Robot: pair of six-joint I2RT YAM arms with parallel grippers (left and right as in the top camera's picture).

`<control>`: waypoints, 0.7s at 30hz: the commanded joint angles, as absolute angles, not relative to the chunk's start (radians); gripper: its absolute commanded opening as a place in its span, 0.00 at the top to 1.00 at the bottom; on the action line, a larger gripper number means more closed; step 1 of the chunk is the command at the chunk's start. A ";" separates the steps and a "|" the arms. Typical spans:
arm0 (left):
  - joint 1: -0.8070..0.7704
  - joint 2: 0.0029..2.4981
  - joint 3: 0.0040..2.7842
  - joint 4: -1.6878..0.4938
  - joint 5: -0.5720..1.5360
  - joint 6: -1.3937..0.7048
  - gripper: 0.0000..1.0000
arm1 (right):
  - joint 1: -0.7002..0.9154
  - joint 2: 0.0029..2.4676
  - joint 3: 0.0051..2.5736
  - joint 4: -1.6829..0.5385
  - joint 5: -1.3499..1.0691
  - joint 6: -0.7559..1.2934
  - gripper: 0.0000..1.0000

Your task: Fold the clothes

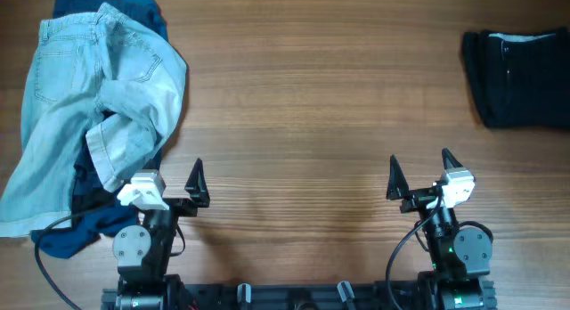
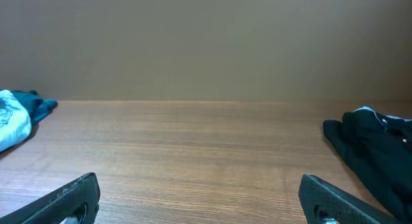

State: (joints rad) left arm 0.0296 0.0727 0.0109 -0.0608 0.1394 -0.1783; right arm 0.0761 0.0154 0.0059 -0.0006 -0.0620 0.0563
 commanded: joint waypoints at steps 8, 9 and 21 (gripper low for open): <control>0.038 0.066 0.006 -0.065 0.130 -0.188 0.00 | 0.072 0.014 0.005 0.004 -0.056 0.062 0.00; 0.038 0.066 0.006 -0.064 0.130 -0.188 0.00 | 0.072 0.014 0.005 0.003 -0.060 0.074 0.00; 0.038 0.066 0.006 -0.025 0.170 -0.192 0.00 | 0.072 0.014 0.005 0.199 -0.203 0.392 0.00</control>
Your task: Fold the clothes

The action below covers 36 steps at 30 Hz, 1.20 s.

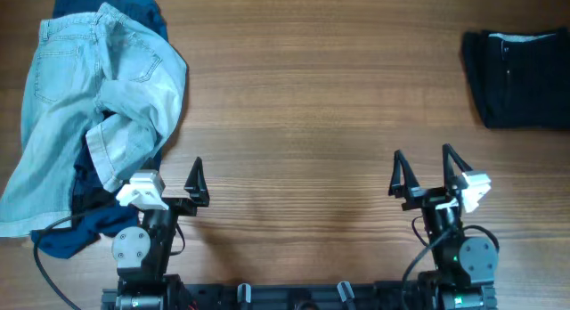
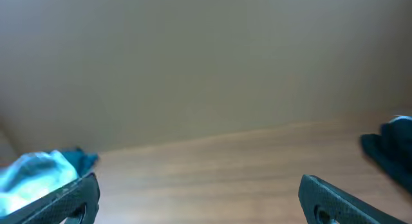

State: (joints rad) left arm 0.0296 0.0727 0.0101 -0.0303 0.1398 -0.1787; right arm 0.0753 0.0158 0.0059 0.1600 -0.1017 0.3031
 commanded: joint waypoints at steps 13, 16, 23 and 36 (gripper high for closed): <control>0.037 0.248 0.278 -0.064 0.392 -0.269 0.00 | 0.072 0.262 0.215 0.245 -0.511 0.286 0.00; 0.037 0.501 0.524 -0.248 0.393 -0.249 0.00 | 0.072 0.559 0.411 0.226 -0.640 0.258 0.00; 0.037 1.006 1.037 -0.684 0.392 -0.118 0.00 | 0.072 1.152 0.955 -0.064 -0.906 0.198 0.00; 0.037 1.503 1.277 -0.852 0.427 -0.142 0.00 | 0.199 1.634 1.325 -0.001 -0.983 0.290 0.00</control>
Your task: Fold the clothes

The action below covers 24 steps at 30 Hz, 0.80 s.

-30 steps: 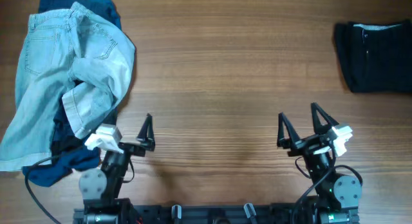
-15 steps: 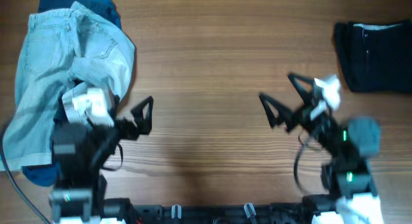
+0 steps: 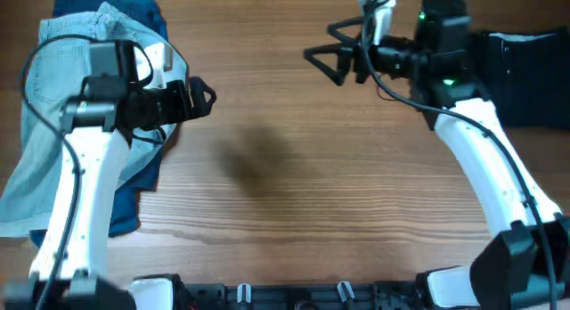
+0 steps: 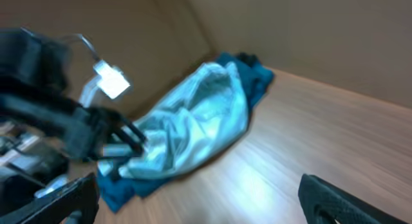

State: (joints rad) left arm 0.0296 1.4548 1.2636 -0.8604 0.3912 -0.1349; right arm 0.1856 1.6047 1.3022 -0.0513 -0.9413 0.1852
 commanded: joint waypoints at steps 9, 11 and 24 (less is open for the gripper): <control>0.134 1.523 1.489 -0.805 0.174 -0.324 0.00 | 0.392 1.639 1.325 -0.062 -0.670 0.147 0.02; 0.188 1.531 1.542 -0.783 0.127 -0.354 0.00 | 0.464 1.643 1.325 -0.072 -0.540 0.131 0.02; 0.330 1.626 1.555 -0.866 0.207 -0.413 0.00 | 0.619 1.934 1.325 0.221 -0.286 0.471 0.08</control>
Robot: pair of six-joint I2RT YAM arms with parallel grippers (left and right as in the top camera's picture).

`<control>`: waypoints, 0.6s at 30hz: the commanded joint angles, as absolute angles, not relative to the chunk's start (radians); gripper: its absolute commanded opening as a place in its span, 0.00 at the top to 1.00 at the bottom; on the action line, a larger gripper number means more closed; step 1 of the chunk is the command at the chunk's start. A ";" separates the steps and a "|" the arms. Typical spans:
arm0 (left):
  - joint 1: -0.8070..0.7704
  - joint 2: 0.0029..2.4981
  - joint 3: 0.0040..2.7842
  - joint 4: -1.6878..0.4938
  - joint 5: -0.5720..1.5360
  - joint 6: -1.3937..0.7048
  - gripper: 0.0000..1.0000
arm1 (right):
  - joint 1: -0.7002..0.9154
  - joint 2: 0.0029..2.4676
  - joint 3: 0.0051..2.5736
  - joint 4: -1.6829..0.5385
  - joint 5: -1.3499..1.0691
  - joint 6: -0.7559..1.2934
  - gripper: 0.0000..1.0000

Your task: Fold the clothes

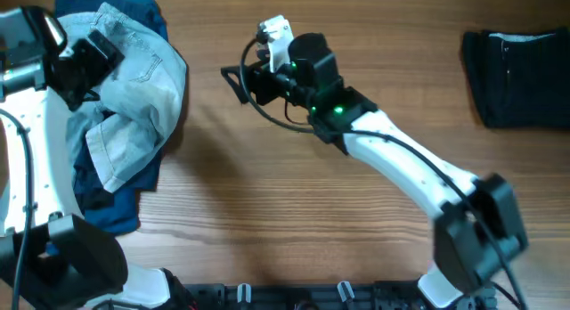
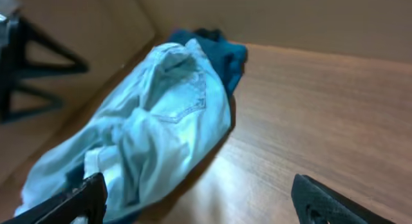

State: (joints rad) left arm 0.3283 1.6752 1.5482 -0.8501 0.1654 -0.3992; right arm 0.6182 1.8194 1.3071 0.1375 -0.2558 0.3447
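A crumpled pair of light blue jeans (image 1: 125,78) lies at the table's far left on top of a dark blue garment (image 1: 93,199). In the right wrist view the jeans (image 2: 154,130) fill the left half, with the dark blue garment (image 2: 215,47) behind them. My right gripper (image 1: 233,84) hangs open just right of the jeans, pointing at them, nothing between its fingers (image 2: 82,197). My left gripper (image 1: 100,53) is over the jeans' upper part; in the right wrist view the left gripper (image 2: 38,66) shows spread fingers.
A folded black garment (image 1: 517,68) lies at the far right edge. Bare wooden table (image 1: 312,212) spans the middle and front. My right arm (image 1: 401,167) stretches diagonally across the table from the front right.
My right gripper has moved left from the far centre to just beside the jeans. My left gripper has moved from the jeans' right edge to their upper left part. Both stay open.
Both arms stood folded at the front edge with open grippers. The right wrist then tilted upward. Later both arms were raised over the far half of the table, facing each other. Now both grippers are at the jeans pile.
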 commanded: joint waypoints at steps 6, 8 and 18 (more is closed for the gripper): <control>0.329 1.501 1.555 -0.994 0.228 -0.413 0.00 | 0.622 2.108 1.325 0.440 -0.361 0.630 0.12; 0.329 1.486 1.555 -1.034 0.228 -0.413 0.00 | 0.630 2.130 1.325 0.456 -0.361 0.661 0.12; 0.300 1.486 1.554 -1.089 0.219 -0.397 0.01 | 0.730 2.162 1.436 0.213 -0.341 0.564 0.22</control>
State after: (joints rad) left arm 0.3241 1.4849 1.5497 -1.0866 0.2111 -0.4026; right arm 0.7265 2.1281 1.3270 0.3584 -0.3363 0.6605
